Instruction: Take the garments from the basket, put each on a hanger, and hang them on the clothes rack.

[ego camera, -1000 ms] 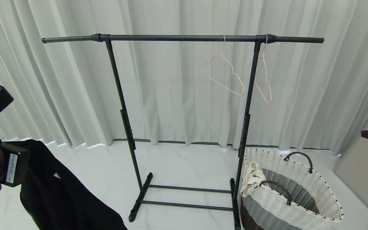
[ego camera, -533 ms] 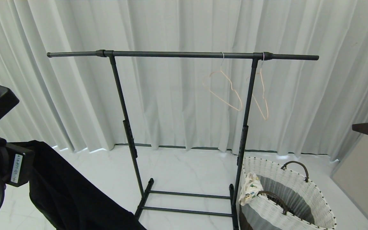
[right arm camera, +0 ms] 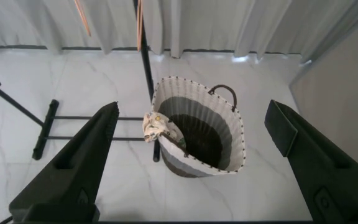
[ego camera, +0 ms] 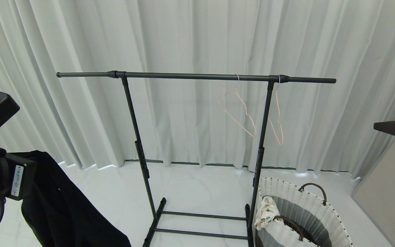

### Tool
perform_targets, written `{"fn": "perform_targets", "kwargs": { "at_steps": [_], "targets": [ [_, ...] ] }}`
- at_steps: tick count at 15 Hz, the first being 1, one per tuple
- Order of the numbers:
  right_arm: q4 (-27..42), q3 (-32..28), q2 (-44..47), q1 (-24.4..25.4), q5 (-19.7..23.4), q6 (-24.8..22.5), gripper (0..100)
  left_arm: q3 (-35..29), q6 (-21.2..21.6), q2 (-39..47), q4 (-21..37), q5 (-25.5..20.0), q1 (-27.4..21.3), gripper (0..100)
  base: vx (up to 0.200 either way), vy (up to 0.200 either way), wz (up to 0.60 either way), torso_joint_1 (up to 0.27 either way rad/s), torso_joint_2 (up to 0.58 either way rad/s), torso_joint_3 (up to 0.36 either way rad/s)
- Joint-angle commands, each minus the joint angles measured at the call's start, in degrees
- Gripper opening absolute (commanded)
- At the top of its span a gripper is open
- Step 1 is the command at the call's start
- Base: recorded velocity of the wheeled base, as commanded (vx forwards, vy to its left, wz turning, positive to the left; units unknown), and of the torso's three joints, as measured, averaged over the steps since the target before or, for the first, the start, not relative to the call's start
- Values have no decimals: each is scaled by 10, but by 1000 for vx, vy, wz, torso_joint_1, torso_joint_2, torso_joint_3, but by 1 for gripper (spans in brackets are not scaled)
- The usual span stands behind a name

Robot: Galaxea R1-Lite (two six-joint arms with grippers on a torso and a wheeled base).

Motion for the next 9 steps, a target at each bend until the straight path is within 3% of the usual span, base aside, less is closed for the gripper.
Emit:
{"fn": "perform_targets", "kwargs": {
  "at_steps": [1, 6, 9],
  "targets": [
    [-7, 0, 16, 0, 0, 0, 100, -1, -2, 0, 0, 0, 0, 0, 0, 0, 0, 90, -193, -100],
    [-9, 1, 27, 1, 1, -7, 100, -2, -3, -7, -4, -1, 0, 0, 200, 0, 0, 23, -45, -28],
    [-9, 2, 28, 1, 27, -32, 100, 4, -2, -18, -5, -1, -1, 0, 200, 0, 0, 15, 5, -1]
  ]
}}
